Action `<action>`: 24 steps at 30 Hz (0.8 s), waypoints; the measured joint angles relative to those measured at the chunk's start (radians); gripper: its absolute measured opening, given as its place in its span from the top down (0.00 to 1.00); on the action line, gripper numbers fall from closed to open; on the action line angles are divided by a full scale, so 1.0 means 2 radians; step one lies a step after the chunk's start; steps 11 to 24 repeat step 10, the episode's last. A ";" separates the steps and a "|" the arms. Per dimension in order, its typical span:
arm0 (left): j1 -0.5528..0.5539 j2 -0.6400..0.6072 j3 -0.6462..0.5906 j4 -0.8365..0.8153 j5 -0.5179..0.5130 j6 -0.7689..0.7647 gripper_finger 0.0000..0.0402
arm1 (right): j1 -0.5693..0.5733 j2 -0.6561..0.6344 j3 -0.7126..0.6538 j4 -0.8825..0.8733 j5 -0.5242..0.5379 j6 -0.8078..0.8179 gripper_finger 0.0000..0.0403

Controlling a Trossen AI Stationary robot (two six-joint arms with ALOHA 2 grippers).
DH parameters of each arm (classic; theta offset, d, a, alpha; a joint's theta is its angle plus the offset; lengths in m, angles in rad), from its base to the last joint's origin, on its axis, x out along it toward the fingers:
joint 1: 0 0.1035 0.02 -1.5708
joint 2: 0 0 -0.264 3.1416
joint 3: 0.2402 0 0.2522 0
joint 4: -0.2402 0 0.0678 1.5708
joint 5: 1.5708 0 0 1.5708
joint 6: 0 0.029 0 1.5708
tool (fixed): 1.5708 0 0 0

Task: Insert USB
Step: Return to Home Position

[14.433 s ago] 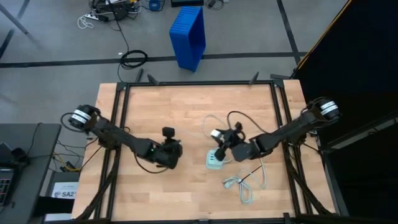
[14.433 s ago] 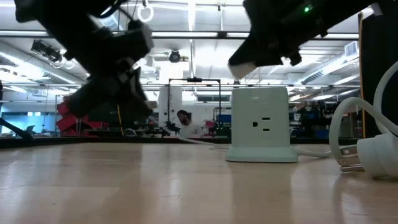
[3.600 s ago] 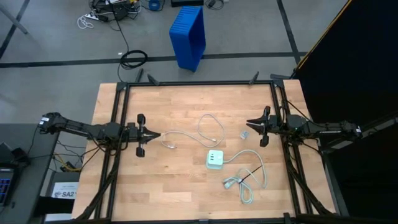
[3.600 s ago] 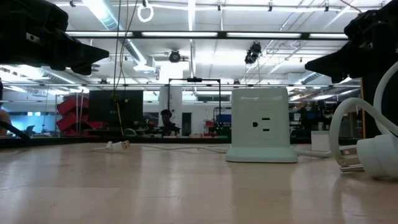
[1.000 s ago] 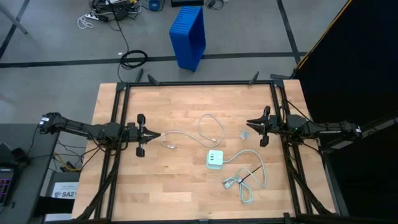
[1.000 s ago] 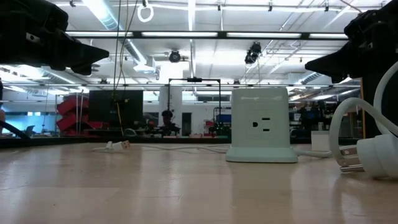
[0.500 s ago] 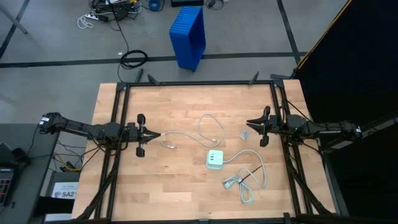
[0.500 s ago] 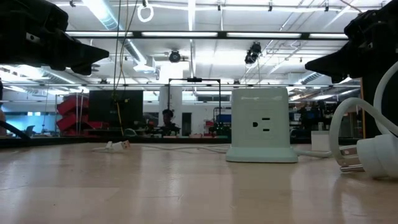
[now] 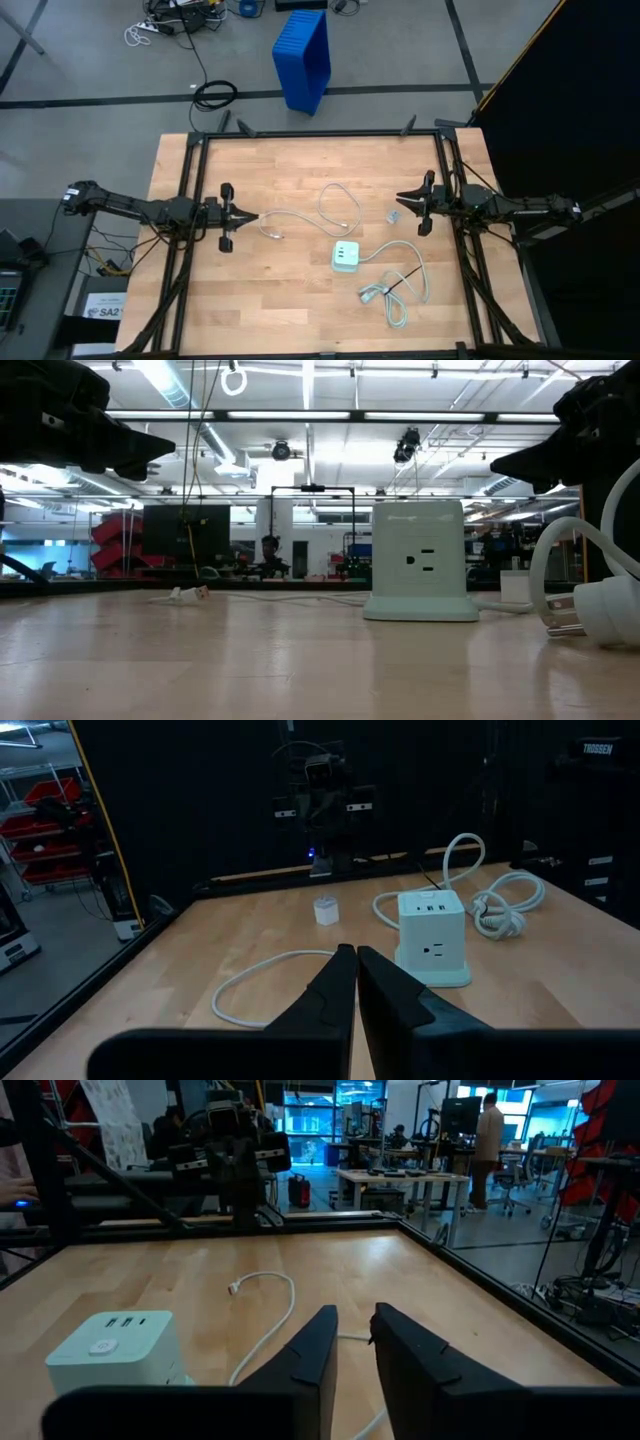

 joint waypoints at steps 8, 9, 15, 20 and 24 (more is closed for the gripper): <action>0.000 0.000 0.000 0.000 0.000 0.000 1.00 | 0.000 0.000 0.000 0.000 0.000 0.000 0.93; 0.000 0.000 0.000 0.000 0.000 0.000 1.00 | 0.000 0.000 0.000 0.000 0.000 0.000 0.93; 0.000 0.000 0.000 0.000 0.000 0.000 1.00 | 0.000 0.000 0.000 0.000 0.000 0.000 0.94; 0.000 0.000 0.000 0.000 0.000 0.000 1.00 | 0.000 0.000 0.000 0.000 0.000 0.000 0.94; 0.000 0.000 0.000 0.000 0.000 0.000 1.00 | 0.000 0.000 0.000 0.000 0.000 0.000 0.94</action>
